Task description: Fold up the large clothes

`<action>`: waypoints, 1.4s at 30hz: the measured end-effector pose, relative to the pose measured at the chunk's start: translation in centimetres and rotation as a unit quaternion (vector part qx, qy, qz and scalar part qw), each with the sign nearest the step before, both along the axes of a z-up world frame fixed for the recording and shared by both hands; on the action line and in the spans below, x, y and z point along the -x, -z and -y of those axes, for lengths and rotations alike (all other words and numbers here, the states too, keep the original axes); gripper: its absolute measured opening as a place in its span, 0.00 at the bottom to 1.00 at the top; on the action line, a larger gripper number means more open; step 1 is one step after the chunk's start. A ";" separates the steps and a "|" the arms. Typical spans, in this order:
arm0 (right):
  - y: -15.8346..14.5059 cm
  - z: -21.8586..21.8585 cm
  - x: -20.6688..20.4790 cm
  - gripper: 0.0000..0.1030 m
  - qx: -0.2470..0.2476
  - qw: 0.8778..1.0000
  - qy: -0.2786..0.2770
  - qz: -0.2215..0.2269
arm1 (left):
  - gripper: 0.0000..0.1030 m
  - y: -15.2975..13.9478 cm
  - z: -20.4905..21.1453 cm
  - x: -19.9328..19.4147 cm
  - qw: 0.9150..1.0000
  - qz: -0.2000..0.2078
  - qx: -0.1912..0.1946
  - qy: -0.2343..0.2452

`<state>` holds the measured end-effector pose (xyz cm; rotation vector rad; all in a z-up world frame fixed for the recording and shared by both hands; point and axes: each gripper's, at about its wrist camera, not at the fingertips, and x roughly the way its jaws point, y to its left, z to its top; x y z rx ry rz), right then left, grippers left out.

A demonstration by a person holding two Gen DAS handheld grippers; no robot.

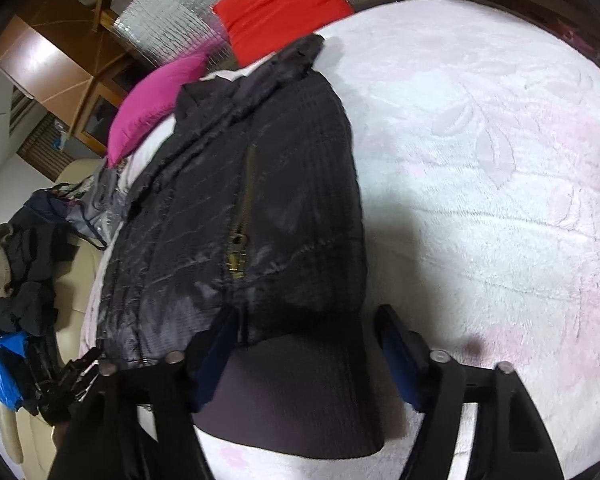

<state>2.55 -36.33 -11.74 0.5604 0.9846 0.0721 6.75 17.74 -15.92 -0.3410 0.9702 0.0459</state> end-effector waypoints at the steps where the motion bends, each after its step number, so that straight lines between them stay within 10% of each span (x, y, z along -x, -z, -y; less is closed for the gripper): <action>1: -0.1 0.0 -0.1 0.68 0.001 1.000 -0.002 0.000 | 0.86 0.3 0.0 -0.1 1.000 -0.006 0.001 0.000; 7: -1.2 -0.5 0.5 0.46 0.006 1.000 -0.021 0.017 | 0.86 -0.1 0.3 0.0 1.000 0.004 0.003 0.004; 17: 0.3 -0.4 0.0 0.53 -0.011 1.000 -0.028 0.003 | 0.85 0.5 0.6 -0.7 1.000 -0.002 0.005 0.009; 20: 0.2 -0.7 -0.2 0.36 0.004 0.999 -0.036 -0.006 | 0.49 0.8 0.5 -1.1 1.000 -0.007 0.013 0.010; 25: -0.3 -0.6 0.1 0.12 0.006 0.999 -0.049 -0.010 | 0.21 -0.2 1.0 -1.3 1.000 -0.007 0.019 0.024; 42: -2.2 -0.1 3.3 0.08 -0.006 0.998 -0.067 0.011 | 0.16 -3.3 -0.1 1.9 0.998 0.024 0.028 0.043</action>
